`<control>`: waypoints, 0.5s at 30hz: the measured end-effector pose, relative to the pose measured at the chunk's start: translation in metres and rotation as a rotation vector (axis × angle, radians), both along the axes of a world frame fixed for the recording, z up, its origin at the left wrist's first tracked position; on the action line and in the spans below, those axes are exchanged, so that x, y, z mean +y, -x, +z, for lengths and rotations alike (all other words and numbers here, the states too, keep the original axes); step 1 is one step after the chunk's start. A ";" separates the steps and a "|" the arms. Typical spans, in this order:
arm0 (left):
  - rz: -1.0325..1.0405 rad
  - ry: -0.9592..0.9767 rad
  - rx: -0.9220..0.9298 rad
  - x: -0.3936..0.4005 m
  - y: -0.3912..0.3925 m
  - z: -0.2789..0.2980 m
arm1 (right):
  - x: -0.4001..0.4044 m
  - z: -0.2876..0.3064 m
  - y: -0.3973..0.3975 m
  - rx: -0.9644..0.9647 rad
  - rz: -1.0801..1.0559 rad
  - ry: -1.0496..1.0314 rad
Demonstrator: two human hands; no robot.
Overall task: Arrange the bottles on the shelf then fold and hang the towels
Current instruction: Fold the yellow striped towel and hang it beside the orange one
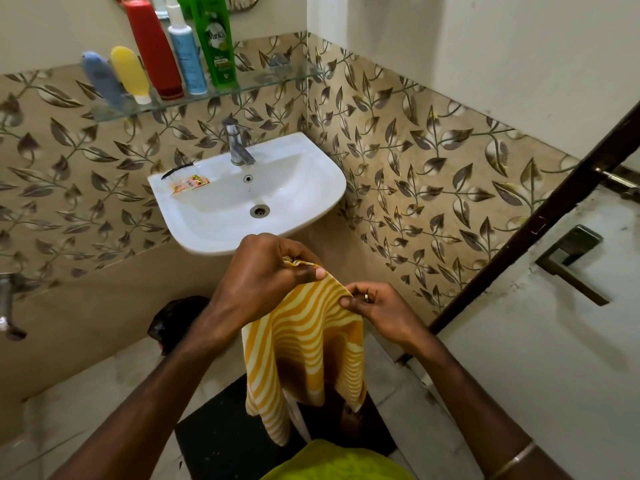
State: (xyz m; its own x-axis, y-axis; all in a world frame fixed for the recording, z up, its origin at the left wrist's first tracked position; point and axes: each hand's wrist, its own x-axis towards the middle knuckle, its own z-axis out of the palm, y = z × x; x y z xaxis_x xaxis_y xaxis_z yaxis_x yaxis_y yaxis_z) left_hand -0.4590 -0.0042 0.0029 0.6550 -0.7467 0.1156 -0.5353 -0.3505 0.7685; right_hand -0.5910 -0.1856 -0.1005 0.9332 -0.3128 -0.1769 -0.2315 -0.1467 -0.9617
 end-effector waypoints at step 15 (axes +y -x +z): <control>-0.319 -0.310 -0.170 -0.002 0.002 -0.013 | 0.021 0.047 -0.009 -0.100 0.071 0.283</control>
